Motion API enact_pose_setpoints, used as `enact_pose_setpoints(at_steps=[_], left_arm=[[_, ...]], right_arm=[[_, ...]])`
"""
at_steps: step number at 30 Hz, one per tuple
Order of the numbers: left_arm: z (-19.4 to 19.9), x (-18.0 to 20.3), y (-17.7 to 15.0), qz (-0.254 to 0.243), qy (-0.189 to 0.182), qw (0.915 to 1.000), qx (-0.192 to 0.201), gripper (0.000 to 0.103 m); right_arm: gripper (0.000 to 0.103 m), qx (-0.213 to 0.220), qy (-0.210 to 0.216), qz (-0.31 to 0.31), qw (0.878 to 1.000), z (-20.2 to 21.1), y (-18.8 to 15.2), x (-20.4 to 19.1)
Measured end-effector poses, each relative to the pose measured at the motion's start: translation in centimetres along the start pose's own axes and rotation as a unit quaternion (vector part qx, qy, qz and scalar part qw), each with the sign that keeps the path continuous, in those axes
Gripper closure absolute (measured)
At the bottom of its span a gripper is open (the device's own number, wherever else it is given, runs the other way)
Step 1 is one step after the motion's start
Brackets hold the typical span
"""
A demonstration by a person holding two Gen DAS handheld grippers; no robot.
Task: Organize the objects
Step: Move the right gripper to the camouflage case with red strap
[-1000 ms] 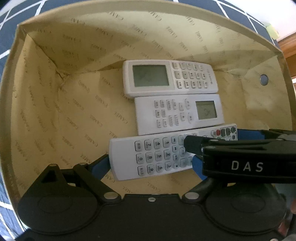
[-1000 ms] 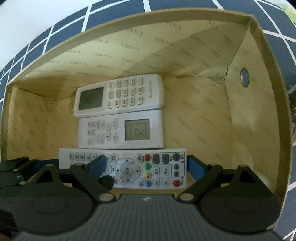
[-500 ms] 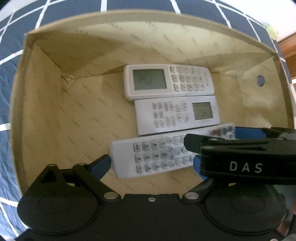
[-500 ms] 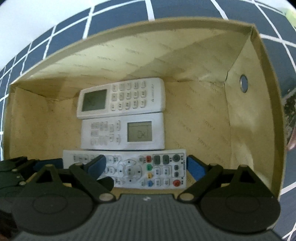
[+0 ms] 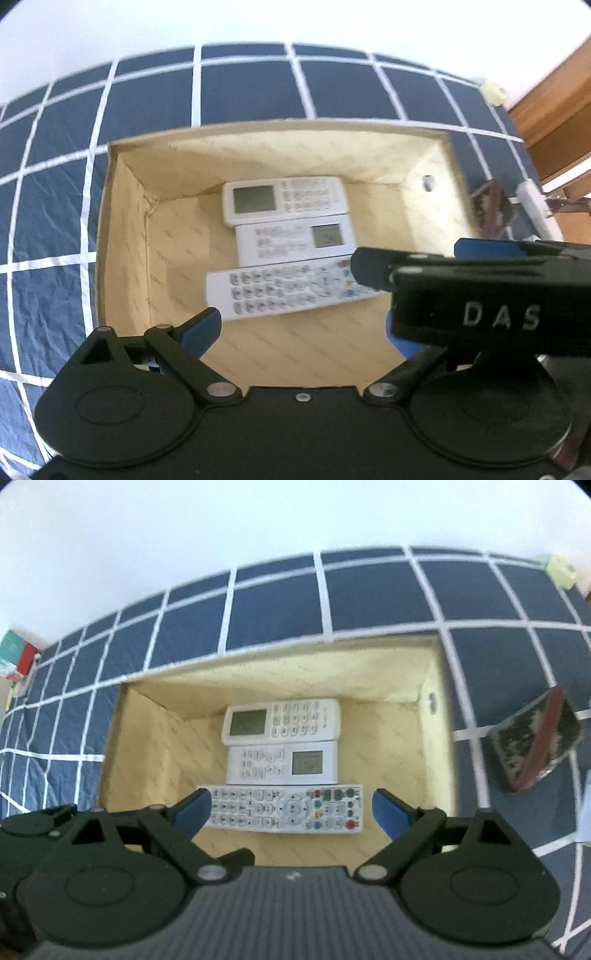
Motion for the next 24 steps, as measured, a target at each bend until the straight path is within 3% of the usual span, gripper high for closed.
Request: enact_pose_setpoints(at_steps=[12, 24], left_arm=[[4.2, 5.4, -3.2, -0.002, 0.004, 0.9995, 0.031, 0.007], [4.6, 11.1, -3.7, -0.008, 0.018, 0.9986, 0.048, 0.007]], right_arm=[[0.009, 0.050, -0.011, -0.027, 0.998, 8.3, -2.9, 5.2], [0.008, 0.066, -0.006, -0.031, 0.997, 11.8, -3.9, 11.7]])
Point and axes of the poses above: each gripper's, at about its wrist camera, not at the fingertips, and z roughly against the way its jaws point, x to its right, y to its top, the point moved 6 cm from there along -z, roughly the way its jaws point, and after that the axes turned 3 degrees about x, right-handed, at the moved point
